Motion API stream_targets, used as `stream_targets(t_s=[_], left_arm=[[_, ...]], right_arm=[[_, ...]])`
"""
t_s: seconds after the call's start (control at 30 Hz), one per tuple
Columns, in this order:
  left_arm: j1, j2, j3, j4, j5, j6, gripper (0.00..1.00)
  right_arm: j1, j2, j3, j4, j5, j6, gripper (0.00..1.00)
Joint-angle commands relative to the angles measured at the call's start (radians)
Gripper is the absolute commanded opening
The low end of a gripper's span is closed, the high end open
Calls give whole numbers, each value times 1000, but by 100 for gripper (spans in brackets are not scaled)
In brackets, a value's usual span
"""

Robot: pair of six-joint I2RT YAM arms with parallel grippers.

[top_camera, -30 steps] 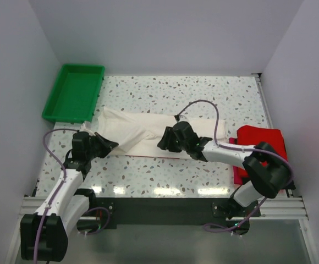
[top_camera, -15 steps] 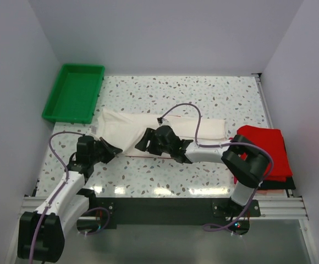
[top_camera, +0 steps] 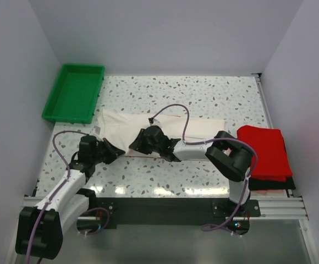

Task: Fold and stack the t-shirts
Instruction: Fold the tshirt

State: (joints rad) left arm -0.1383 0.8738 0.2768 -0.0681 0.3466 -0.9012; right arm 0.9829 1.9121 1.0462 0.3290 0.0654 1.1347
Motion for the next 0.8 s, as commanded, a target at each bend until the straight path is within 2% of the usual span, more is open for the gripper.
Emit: stream_targets(t_s=[0.0, 0.1, 0.2, 0.43, 0.6, 0.67, 0.77], left_arm=[[-9, 11, 38, 42, 45, 30, 5], [-9, 10, 62, 25, 40, 47, 10], [-9, 5, 105, -13, 22, 70, 20], [-7, -19, 212, -146, -112, 97, 40], [-6, -33, 233, -237, -271, 74, 45], [-6, -29, 225, -249, -300, 64, 45], [-6, -30, 191, -269, -325, 39, 45]], right_arm=[[5, 2, 69, -25, 71, 2, 25], [3, -2, 86, -89, 86, -13, 8], [2, -30, 104, -174, 125, -48, 0], [-9, -96, 115, -283, 169, -128, 0], [-10, -101, 147, -326, 163, -182, 0], [-10, -94, 169, -353, 142, -197, 8], [-10, -102, 150, -354, 143, -210, 10]])
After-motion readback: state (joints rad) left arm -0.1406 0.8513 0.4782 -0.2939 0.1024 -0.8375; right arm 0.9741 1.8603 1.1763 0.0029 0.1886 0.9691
